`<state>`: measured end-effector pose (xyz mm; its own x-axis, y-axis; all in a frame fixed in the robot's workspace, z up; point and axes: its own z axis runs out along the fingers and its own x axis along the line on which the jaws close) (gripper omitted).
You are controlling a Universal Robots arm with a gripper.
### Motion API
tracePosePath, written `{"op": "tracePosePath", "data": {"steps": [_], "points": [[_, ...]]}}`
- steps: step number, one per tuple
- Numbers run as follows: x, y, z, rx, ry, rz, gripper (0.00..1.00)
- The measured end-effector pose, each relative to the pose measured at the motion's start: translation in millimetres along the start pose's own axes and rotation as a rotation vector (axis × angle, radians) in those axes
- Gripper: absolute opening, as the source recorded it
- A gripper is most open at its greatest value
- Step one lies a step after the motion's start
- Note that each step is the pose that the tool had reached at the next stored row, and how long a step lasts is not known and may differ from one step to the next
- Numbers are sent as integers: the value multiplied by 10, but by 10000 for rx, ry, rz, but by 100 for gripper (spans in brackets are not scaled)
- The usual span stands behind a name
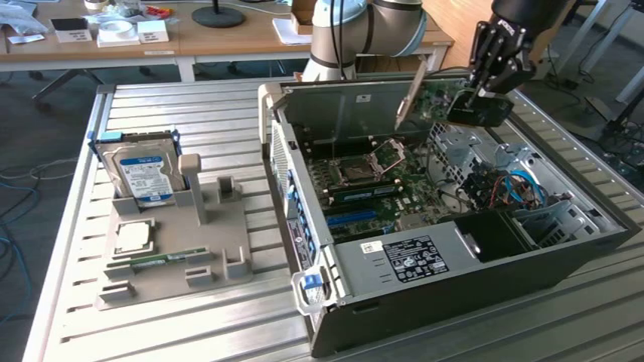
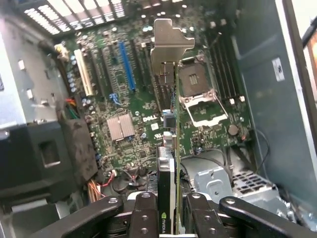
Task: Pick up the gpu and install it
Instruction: 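Insert the gpu into the slot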
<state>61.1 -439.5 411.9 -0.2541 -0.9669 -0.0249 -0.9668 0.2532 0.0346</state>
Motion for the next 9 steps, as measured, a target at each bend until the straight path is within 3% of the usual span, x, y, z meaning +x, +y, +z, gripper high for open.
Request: {"op": "tracePosePath", "data": {"steps": [9], "points": [[0,0,5,-39,55,-1597,27]]}}
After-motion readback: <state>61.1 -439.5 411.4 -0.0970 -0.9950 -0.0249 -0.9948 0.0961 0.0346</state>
